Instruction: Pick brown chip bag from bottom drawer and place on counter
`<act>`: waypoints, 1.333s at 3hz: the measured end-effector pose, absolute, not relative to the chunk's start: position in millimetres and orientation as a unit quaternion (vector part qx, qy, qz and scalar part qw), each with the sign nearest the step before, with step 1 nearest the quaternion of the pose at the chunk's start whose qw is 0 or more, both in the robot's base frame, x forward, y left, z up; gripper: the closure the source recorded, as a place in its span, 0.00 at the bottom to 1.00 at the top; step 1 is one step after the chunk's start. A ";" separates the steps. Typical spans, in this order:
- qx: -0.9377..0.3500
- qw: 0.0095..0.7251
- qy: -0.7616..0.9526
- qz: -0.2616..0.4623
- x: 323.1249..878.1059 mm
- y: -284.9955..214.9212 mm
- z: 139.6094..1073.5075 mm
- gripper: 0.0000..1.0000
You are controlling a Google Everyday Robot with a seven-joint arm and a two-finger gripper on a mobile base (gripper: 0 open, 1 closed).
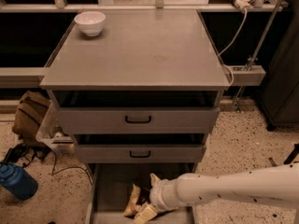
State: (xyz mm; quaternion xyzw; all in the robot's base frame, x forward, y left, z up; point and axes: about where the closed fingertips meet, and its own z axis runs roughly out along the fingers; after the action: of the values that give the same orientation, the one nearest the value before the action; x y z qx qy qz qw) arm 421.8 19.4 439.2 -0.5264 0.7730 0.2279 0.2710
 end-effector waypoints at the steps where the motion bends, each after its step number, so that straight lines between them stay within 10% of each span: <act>1: -0.494 0.311 0.785 0.207 434.9 5.5 398.0 0.00; 4: -0.476 0.332 0.788 0.204 449.0 10.2 382.4 0.00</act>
Offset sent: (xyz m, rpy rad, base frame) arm 0.0108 -0.0125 -0.0377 0.0187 -0.0527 -0.0816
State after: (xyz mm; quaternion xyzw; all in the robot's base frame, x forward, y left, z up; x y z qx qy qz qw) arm 449.0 10.2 382.4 -0.4760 0.7885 0.2035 0.3322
